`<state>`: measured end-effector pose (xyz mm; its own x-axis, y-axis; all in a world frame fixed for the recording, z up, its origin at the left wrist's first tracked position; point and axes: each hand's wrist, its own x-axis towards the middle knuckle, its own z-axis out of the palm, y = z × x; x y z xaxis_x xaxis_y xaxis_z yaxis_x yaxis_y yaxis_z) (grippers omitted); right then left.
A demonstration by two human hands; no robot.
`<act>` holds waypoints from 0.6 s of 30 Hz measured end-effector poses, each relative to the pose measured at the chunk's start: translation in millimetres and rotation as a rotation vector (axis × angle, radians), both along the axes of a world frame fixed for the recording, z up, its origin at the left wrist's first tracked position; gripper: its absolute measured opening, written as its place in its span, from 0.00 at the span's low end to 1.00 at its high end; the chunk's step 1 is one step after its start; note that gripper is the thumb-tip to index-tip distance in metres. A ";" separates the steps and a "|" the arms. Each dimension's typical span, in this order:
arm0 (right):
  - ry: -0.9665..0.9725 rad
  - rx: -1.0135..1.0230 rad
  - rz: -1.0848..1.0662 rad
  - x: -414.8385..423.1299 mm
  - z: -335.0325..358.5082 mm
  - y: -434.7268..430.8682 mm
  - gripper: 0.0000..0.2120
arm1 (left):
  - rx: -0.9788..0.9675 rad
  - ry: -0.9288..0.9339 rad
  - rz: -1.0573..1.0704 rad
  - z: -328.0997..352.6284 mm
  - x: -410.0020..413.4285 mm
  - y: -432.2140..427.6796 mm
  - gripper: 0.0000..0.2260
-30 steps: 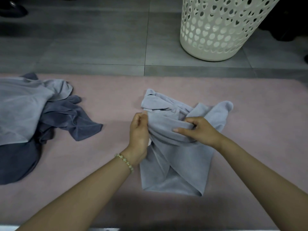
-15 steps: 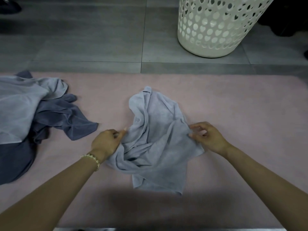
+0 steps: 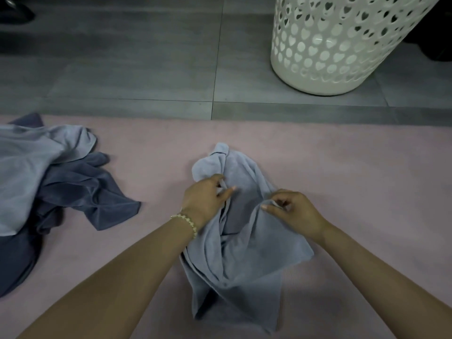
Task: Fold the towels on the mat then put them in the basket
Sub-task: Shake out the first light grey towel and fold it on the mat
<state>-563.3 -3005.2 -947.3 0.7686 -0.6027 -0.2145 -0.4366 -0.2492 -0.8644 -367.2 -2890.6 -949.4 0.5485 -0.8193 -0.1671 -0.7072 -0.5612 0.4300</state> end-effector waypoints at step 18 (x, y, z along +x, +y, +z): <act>-0.266 0.427 -0.029 30.6 82.6 18.9 0.07 | -0.278 1.318 0.233 57.4 9.2 26.9 0.14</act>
<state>-532.7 -2986.4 -864.7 0.8146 -0.5253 -0.2460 -0.1892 0.1603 -0.9688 -358.0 -2863.7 -892.0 0.2411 -0.8225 -0.5151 0.4091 -0.3952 0.8225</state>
